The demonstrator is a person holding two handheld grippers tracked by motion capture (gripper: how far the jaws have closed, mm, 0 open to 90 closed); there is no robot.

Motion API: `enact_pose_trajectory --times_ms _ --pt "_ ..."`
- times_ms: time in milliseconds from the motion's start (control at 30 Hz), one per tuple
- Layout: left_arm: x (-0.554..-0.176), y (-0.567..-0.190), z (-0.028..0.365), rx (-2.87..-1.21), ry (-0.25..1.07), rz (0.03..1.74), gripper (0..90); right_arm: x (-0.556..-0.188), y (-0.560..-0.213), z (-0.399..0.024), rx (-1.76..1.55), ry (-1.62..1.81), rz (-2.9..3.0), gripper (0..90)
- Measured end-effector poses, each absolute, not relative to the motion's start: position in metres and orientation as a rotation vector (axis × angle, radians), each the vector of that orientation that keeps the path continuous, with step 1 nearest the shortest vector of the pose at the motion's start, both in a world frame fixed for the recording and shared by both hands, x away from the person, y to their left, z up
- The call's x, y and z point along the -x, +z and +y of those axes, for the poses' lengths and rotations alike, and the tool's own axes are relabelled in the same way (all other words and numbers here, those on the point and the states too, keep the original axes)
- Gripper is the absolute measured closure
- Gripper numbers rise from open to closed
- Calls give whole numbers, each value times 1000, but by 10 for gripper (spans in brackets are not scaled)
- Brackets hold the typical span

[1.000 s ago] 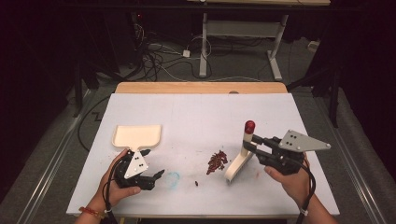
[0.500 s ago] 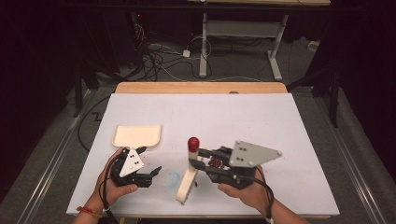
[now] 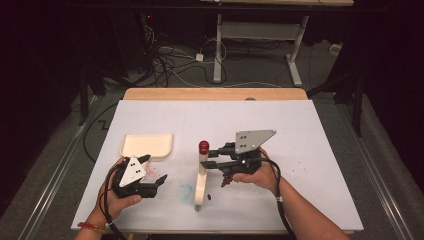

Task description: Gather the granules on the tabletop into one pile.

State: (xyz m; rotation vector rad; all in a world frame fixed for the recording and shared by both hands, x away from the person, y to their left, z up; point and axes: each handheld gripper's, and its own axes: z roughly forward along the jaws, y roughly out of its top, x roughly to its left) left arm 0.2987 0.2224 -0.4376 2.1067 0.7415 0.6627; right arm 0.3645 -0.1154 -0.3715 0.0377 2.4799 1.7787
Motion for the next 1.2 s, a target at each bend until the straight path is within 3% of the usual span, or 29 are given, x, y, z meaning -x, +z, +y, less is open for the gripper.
enact_pose_trajectory --times_ms 567,867,1200 --pt "-305 -436 218 -2104 639 742 175 -380 -353 -190 -215 1759 2329 696" --pt "-302 -437 220 -2107 637 737 176 -299 -326 -207 -559 1613 2153 696" --pt "-303 -437 212 -2135 635 703 177 -234 -355 -194 -814 1489 2088 696"
